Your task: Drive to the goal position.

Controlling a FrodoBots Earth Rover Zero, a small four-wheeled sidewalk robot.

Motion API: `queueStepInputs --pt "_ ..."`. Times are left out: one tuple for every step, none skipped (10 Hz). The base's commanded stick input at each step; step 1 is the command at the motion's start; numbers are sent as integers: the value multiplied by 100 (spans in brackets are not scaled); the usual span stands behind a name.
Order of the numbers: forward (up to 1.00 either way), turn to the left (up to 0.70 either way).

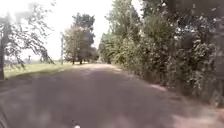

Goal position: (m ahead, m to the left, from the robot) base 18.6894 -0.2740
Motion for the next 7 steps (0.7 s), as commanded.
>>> queueStepInputs --pt "100 -7" --pt "100 -7" --pt "100 -7" --pt "100 -7" --pt "100 -7" --pt "100 -7" --pt "100 -7"
